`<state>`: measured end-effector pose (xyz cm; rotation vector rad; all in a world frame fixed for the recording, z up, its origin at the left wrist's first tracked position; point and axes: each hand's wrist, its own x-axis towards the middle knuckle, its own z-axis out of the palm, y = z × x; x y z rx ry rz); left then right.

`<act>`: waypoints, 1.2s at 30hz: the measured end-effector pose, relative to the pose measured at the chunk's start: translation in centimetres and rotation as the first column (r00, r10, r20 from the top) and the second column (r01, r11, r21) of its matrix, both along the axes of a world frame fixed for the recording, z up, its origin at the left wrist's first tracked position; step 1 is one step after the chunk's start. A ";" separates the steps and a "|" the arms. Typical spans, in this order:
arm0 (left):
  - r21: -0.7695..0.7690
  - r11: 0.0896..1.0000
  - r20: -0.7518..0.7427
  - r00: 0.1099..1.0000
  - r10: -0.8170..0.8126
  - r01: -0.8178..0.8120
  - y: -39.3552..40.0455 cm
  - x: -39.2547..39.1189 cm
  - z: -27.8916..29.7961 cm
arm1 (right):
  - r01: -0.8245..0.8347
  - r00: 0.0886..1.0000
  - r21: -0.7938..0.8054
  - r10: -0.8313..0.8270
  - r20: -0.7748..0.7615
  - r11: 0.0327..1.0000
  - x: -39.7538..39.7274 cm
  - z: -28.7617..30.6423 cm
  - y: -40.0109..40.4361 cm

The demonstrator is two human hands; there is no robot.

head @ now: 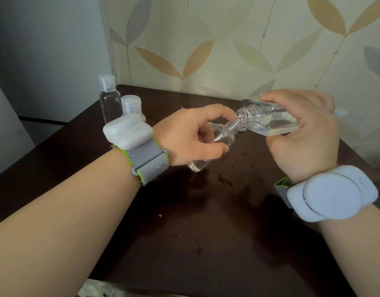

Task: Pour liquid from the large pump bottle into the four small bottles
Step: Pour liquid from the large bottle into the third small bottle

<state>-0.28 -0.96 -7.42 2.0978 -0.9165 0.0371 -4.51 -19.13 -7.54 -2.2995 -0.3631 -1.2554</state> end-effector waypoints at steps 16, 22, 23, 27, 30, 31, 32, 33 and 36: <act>0.002 1.000 -0.005 1.000 0.002 -0.002 0.0 0.0 0.0 | -0.006 1.000 -0.006 0.006 0.008 1.000 0.1 0.0 0.0; -0.001 1.000 -0.002 1.000 -0.002 0.002 0.0 0.0 0.0 | -0.006 1.000 0.000 0.006 0.023 1.000 0.1 0.1 0.1; 0.000 1.000 -0.003 1.000 -0.001 0.001 0.0 0.0 0.0 | -0.005 1.000 -0.001 0.005 0.022 1.000 0.1 0.1 0.1; 0.009 1.000 -0.004 1.000 0.001 -0.001 0.0 -0.1 0.1 | -0.005 1.000 -0.015 0.005 0.016 1.000 0.1 0.1 0.0; 0.010 1.000 -0.006 1.000 0.004 -0.004 0.0 -0.1 0.1 | -0.004 1.000 -0.020 0.005 0.019 1.000 0.2 0.1 0.0; 0.008 1.000 -0.008 1.000 0.005 -0.005 0.0 -0.1 0.1 | -0.007 1.000 -0.018 0.007 0.018 1.000 0.2 0.0 0.0; 0.006 1.000 -0.010 1.000 0.005 -0.005 0.0 -0.1 0.1 | -0.010 1.000 -0.016 0.010 0.015 1.000 0.2 0.0 0.0; 0.006 1.000 -0.011 1.000 0.005 -0.005 0.0 -0.1 0.1 | -0.013 1.000 -0.015 0.013 0.012 1.000 0.2 0.0 0.0; 0.007 1.000 0.000 1.000 -0.006 0.006 0.0 0.0 0.1 | -0.014 1.000 -0.010 0.014 0.014 1.000 0.1 0.0 -0.1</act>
